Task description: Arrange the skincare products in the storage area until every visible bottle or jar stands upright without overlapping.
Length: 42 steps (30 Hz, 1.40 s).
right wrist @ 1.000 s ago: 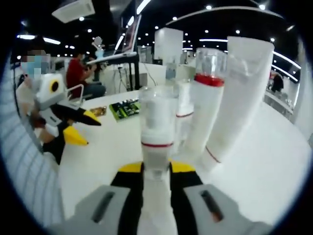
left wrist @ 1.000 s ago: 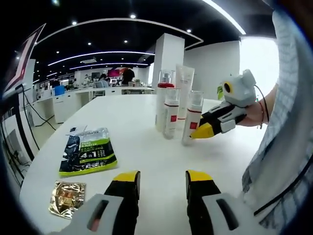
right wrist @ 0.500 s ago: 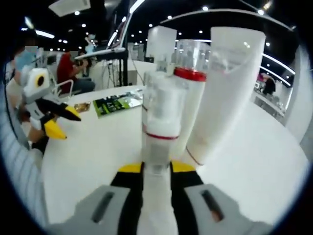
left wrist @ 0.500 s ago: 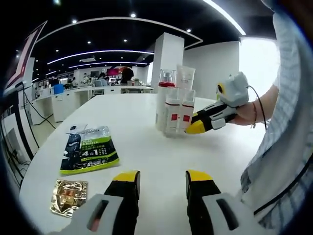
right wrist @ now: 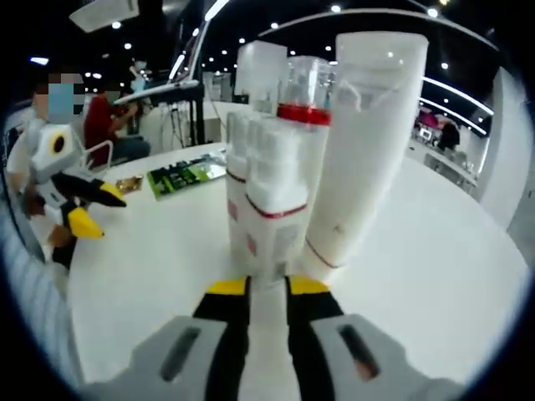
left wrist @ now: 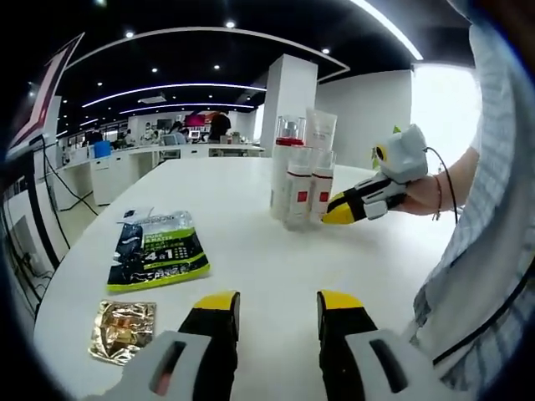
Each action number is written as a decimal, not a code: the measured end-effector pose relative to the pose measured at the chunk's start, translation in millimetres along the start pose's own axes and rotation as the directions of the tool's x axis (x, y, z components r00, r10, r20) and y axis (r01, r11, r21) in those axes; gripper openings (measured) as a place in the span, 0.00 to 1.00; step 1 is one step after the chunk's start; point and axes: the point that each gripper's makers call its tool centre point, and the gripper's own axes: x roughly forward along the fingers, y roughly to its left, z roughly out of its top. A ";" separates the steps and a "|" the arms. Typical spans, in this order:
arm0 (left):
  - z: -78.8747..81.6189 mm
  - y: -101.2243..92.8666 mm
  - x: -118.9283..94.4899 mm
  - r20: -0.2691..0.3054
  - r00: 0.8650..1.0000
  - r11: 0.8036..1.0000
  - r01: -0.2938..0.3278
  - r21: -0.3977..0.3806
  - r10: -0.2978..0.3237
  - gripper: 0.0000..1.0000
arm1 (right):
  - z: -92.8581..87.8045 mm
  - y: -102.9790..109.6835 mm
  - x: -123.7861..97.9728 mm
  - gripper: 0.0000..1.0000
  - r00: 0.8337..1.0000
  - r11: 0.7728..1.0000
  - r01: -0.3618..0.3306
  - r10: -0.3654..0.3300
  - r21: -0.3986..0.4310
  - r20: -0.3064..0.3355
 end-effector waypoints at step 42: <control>61.6 -30.2 123.7 -0.118 0.972 0.948 0.226 0.222 -0.204 0.27 | 15.1 -9.5 -29.4 0.16 0.994 0.991 0.070 -0.079 0.116 0.072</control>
